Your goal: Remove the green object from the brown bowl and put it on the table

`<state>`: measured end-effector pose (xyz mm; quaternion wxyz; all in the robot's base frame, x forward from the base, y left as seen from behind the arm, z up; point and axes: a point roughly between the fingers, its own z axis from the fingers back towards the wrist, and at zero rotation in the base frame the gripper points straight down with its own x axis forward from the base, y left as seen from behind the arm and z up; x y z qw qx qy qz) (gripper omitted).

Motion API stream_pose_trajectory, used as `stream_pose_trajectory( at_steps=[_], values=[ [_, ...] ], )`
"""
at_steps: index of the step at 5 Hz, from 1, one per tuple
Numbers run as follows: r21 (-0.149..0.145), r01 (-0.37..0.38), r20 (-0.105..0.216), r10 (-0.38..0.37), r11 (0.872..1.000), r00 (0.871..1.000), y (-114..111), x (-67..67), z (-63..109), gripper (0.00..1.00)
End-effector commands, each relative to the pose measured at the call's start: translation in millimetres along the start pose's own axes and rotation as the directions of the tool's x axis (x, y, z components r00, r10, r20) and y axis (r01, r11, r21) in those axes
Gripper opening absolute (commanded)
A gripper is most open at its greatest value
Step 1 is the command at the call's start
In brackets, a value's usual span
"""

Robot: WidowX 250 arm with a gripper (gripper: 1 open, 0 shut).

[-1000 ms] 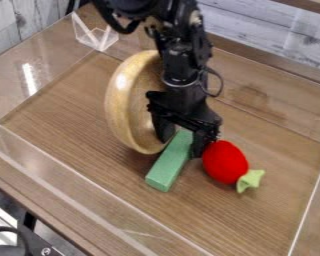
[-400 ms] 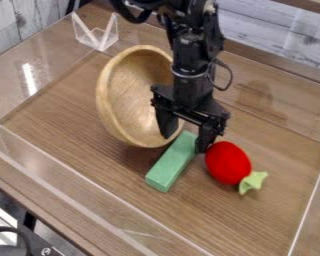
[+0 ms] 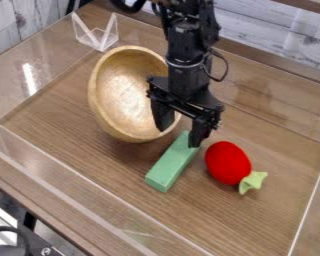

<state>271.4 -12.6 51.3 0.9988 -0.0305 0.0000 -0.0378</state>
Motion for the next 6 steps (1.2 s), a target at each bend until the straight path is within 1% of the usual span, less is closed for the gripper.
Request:
stream_pose_trajectory(
  at_steps=[1,3,4,5,6],
  values=[
    [0.010,0.002,0.065,-0.002,1.000,0.998,1,9.9,14.8,1.00],
    [0.011,-0.022,0.050,0.021,1.000,0.999,-1,5.6,2.8,1.00],
    [-0.010,-0.051,0.081,0.052,0.999,0.995,6,13.0,19.1,1.00],
    [-0.034,-0.078,0.121,0.082,0.996,0.989,12,20.6,37.2,1.00],
    [-0.057,-0.079,0.154,0.087,0.995,0.984,9,24.0,58.2,1.00]
  ],
)
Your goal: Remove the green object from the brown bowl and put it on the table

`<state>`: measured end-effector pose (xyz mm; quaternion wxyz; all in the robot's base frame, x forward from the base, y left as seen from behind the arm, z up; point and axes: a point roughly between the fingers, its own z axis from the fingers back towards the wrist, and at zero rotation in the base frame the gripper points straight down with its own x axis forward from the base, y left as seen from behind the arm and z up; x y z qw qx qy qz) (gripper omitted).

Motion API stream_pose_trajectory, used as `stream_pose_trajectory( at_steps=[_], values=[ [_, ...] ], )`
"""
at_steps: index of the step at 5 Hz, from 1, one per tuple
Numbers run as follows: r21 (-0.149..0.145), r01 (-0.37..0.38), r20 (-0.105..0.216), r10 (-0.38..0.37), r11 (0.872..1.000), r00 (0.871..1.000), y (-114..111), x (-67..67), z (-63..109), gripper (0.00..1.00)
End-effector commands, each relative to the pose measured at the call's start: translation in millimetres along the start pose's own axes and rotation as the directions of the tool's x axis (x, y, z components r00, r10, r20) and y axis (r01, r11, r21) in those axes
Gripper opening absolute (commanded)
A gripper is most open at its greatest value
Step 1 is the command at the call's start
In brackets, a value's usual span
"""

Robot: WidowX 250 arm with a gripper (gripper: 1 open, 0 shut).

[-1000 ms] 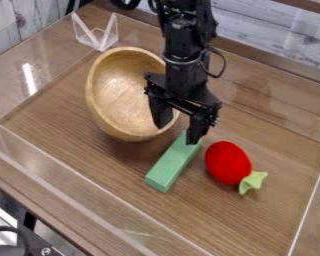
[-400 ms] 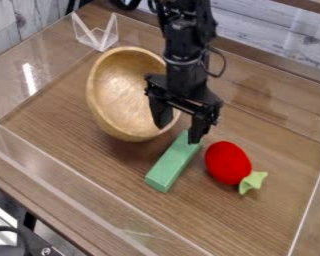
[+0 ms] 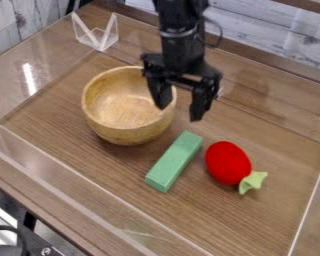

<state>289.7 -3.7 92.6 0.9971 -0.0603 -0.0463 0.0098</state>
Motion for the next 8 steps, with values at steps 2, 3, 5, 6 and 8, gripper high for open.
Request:
stream_pose_trajectory(
  at_steps=[2,3,5,6,8],
  values=[
    [-0.013,-0.035,0.109,0.036,0.999,0.993,-5,19.7,52.6,1.00],
    [-0.003,-0.077,0.132,0.077,0.997,0.988,4,28.7,65.9,1.00],
    [0.013,-0.105,0.150,0.102,0.994,0.983,32,18.2,68.0,1.00],
    [0.023,-0.105,0.148,0.101,0.994,0.984,39,11.4,58.4,1.00],
    [0.036,-0.063,0.164,0.056,0.997,0.985,44,13.4,58.3,1.00]
  ],
)
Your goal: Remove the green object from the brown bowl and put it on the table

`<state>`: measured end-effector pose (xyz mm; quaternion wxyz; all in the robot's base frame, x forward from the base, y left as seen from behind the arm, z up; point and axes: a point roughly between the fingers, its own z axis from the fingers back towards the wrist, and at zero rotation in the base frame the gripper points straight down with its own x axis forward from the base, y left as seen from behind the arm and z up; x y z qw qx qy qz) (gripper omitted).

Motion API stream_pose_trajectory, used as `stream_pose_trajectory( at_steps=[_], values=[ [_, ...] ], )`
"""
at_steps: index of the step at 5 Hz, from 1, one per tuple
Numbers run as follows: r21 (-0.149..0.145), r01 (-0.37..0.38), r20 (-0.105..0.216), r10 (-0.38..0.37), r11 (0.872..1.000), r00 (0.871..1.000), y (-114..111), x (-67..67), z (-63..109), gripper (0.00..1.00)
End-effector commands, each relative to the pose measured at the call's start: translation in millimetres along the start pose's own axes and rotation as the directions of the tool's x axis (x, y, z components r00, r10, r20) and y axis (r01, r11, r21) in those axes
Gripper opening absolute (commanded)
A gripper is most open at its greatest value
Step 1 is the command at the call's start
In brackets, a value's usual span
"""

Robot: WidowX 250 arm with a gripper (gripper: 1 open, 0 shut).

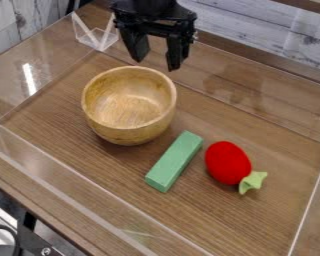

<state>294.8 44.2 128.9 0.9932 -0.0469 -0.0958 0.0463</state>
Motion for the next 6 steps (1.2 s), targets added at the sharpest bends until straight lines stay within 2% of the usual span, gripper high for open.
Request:
stream_pose_trajectory(
  at_steps=[1,2,3,4,6],
  values=[
    [0.017,0.011,0.068,-0.012,1.000,0.998,-1,9.0,22.6,1.00],
    [0.025,0.018,0.074,-0.019,1.000,0.997,-4,12.4,27.9,1.00],
    [0.050,-0.070,0.089,0.065,0.996,0.994,-9,9.4,22.6,1.00],
    [0.071,-0.155,0.100,0.148,0.985,0.984,-14,5.5,16.1,1.00],
    [0.056,-0.048,0.090,0.043,0.997,0.995,-20,2.6,-4.4,1.00]
  ],
)
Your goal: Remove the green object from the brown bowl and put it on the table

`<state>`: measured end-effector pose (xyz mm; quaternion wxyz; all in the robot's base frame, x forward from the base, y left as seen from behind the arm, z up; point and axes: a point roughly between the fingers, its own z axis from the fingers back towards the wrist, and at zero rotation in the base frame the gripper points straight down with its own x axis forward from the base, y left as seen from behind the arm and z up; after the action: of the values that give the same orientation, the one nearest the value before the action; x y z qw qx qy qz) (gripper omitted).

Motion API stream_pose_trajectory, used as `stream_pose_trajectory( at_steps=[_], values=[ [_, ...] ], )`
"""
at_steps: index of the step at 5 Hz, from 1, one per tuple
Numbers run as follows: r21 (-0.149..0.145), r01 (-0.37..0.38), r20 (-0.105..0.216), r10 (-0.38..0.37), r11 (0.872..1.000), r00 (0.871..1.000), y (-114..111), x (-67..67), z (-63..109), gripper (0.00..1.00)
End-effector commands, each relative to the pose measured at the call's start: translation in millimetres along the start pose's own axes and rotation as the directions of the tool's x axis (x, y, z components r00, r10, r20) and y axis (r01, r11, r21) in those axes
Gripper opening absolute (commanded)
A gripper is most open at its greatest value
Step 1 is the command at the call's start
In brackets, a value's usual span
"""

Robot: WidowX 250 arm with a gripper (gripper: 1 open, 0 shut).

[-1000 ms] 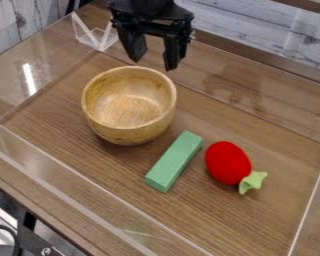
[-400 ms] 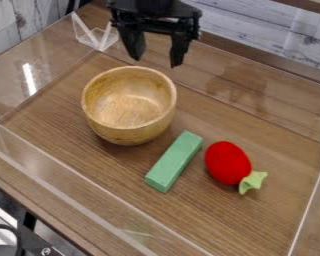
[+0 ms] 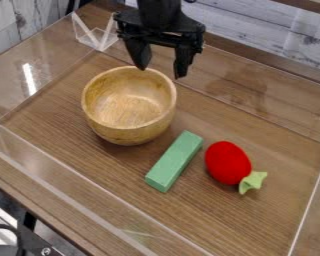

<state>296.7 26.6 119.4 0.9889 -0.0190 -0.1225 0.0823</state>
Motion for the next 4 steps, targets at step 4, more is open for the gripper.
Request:
stream_pose_trajectory(
  at_steps=[4],
  values=[
    [-0.012,0.079,0.021,-0.079,0.997,0.997,-0.1,10.0,7.2,1.00]
  ],
)
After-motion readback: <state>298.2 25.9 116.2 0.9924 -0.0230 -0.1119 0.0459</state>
